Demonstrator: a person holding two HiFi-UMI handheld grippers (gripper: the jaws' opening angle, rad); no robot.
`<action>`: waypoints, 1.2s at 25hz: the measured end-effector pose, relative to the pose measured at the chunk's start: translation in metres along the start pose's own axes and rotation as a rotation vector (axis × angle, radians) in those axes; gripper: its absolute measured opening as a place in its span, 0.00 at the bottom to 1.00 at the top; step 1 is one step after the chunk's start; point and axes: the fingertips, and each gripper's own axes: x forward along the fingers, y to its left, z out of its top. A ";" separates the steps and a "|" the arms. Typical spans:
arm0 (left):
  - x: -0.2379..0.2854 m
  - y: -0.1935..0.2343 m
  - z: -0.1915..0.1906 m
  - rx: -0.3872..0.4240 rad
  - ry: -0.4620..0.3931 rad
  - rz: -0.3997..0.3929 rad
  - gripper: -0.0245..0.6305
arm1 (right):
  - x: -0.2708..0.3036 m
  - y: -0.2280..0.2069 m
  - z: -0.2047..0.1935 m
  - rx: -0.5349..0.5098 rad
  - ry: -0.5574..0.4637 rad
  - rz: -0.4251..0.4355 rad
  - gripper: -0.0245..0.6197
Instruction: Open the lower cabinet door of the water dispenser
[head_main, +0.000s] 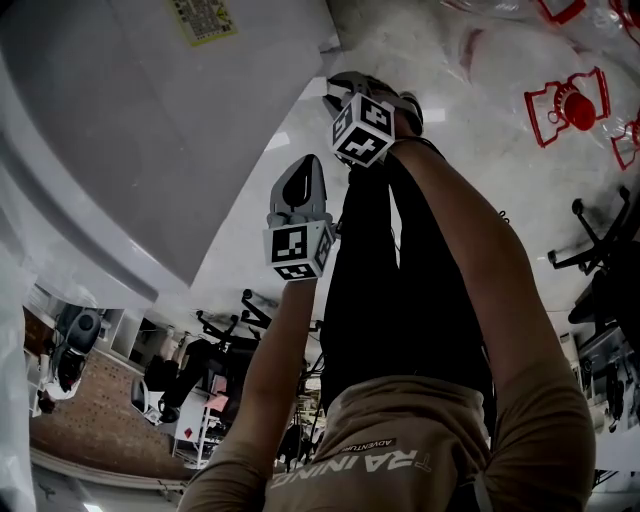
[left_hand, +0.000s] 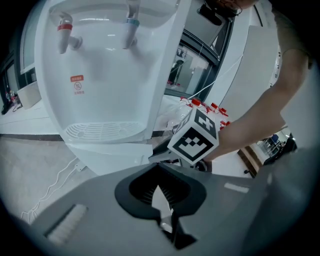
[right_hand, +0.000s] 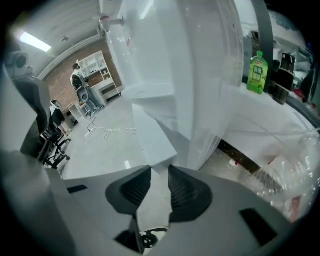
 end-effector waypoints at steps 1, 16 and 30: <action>-0.001 0.001 -0.001 0.001 0.003 0.003 0.04 | -0.001 0.007 -0.002 0.019 0.001 0.008 0.20; -0.038 0.020 -0.026 -0.060 0.049 0.117 0.04 | 0.000 0.052 0.001 -0.167 0.073 0.063 0.34; -0.067 0.025 -0.023 -0.184 -0.042 0.188 0.04 | 0.004 0.098 -0.003 -0.019 0.138 0.136 0.31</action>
